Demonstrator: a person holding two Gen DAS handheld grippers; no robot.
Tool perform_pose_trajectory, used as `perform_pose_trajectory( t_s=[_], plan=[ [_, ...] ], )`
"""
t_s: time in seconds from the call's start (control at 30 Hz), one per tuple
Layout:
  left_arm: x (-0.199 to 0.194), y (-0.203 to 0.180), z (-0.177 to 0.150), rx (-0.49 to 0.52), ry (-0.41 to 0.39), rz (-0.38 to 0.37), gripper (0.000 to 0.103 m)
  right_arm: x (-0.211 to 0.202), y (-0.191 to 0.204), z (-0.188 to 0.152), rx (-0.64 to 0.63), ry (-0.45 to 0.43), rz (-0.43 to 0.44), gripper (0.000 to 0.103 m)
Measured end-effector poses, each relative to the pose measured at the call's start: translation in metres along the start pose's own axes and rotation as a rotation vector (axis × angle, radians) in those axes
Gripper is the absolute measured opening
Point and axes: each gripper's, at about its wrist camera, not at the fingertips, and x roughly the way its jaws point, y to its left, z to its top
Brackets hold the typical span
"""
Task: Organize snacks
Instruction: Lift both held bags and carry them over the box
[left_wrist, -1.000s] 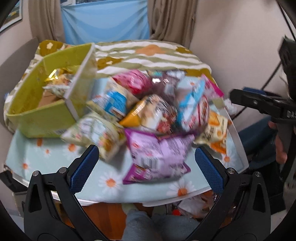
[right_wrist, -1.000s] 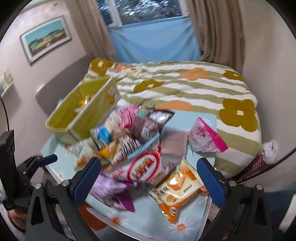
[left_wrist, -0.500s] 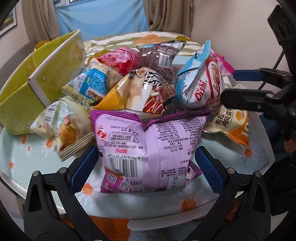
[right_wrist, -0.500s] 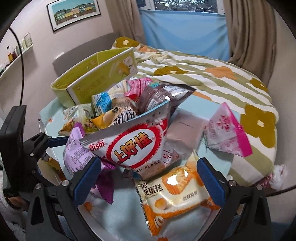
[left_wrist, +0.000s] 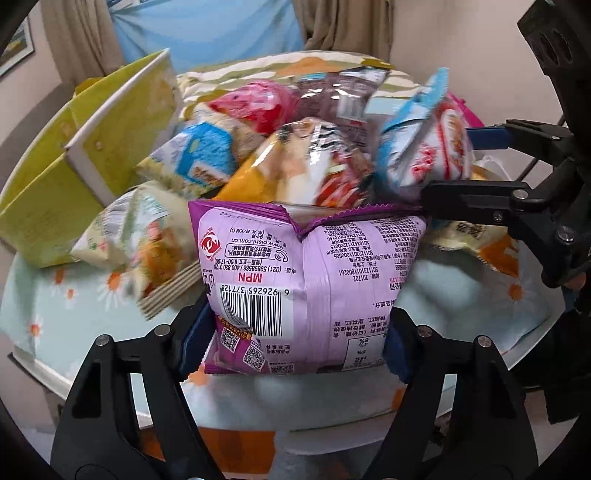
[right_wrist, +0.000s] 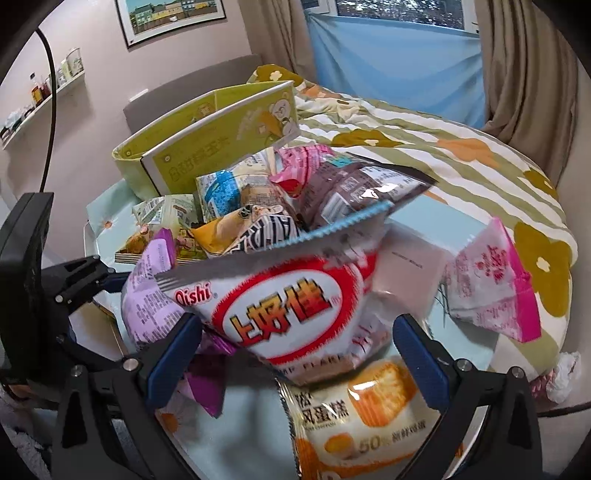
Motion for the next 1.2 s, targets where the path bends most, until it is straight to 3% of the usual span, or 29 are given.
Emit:
perform_pose_trajectory(
  t_s=[0.23,0.53,0.83,0.93,1.03,1.07,1.2],
  plan=[
    [-0.003,0.021,-0.007,-0.032,0.012,0.029,0.074,0.013,0.009,0.004,-0.043,-0.009,0.026,0.103],
    [-0.003,0.019,-0.006,-0.025,0.009,0.033,0.074,0.011,0.015,0.001,-0.119,-0.036,0.021,0.103],
    [-0.005,0.021,-0.009,-0.025,0.004,0.036,0.074,0.011,0.005,-0.003,-0.100,-0.063,0.015,0.102],
    [-0.005,0.020,-0.009,-0.029,0.003,0.036,0.074,0.015,0.007,-0.006,-0.133,-0.051,-0.024,0.092],
    [-0.005,0.020,-0.008,-0.023,0.003,0.037,0.074,0.018,0.009,-0.008,-0.144,-0.047,-0.049,0.075],
    [-0.005,0.019,-0.008,-0.021,0.004,0.038,0.074,0.018,0.009,-0.008,-0.141,-0.044,-0.050,0.064],
    [-0.008,0.016,-0.006,-0.021,0.002,0.031,0.074,0.011,0.011,-0.010,-0.134,-0.050,-0.064,0.059]
  ],
)
